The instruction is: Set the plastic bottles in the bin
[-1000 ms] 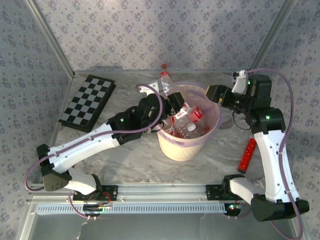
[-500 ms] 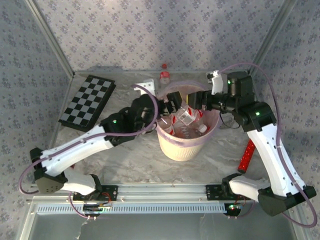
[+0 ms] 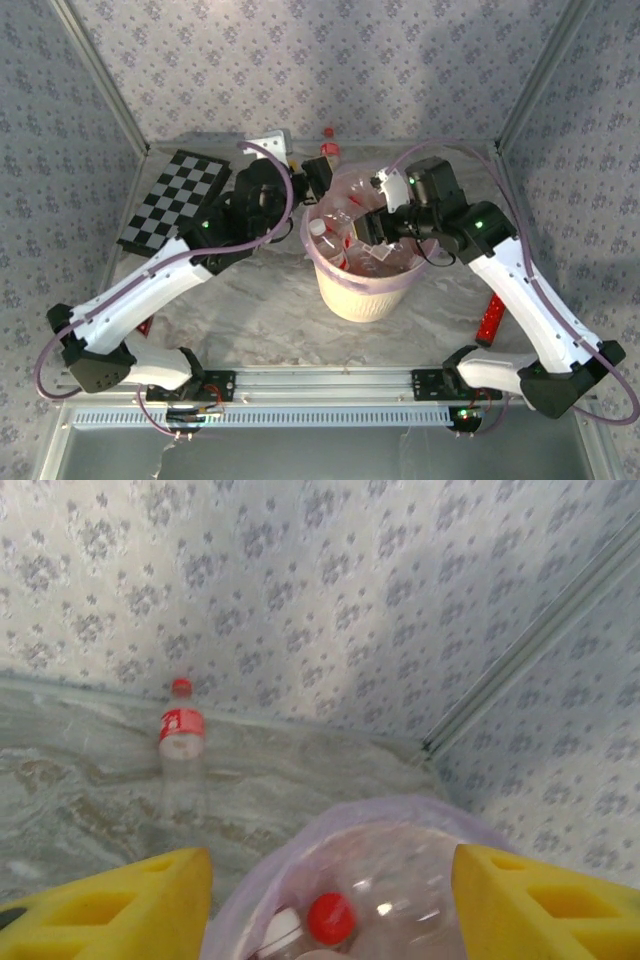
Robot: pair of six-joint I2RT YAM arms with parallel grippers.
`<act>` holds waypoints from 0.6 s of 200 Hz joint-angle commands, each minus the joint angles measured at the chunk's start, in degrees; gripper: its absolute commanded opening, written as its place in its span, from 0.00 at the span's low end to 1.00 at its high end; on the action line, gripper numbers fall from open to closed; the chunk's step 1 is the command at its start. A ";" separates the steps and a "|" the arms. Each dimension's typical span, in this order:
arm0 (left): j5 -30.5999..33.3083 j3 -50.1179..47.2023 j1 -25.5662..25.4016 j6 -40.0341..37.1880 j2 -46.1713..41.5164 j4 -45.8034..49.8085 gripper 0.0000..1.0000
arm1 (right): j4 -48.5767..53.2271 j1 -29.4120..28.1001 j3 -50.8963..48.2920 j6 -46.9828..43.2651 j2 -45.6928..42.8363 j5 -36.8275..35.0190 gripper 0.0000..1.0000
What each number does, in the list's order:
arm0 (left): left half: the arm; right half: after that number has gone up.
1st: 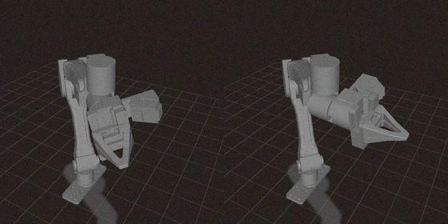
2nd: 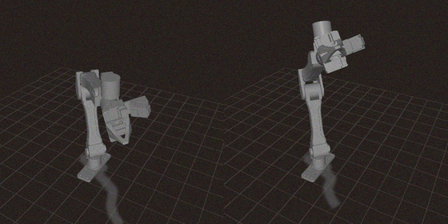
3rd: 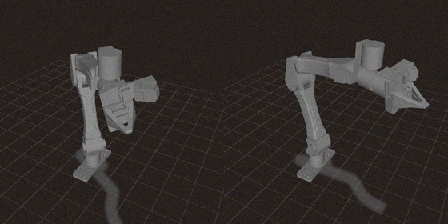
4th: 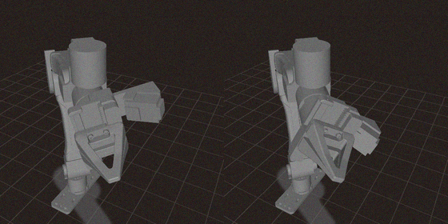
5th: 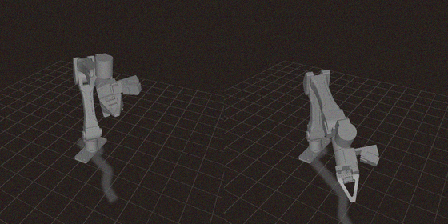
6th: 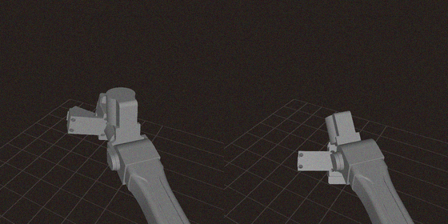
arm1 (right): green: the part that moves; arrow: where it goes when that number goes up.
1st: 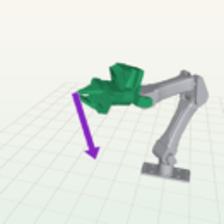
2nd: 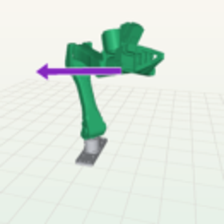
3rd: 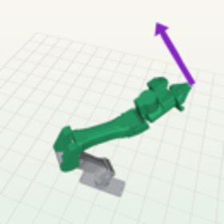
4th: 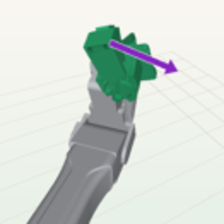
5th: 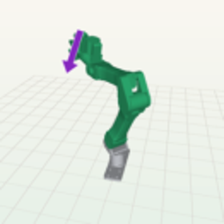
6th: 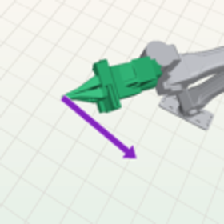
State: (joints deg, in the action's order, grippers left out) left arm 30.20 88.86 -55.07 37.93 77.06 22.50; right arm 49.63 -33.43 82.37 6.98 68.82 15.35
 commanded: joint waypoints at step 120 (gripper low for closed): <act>-13.26 -4.16 9.05 -3.74 -1.64 5.63 0.66 | 1.24 3.21 5.51 4.35 -7.27 -4.80 0.71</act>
State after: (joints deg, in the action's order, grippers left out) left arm 19.81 85.32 -47.16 35.90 76.82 27.70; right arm 47.70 -32.49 83.99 10.52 64.25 12.82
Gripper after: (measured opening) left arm 0.655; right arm 0.704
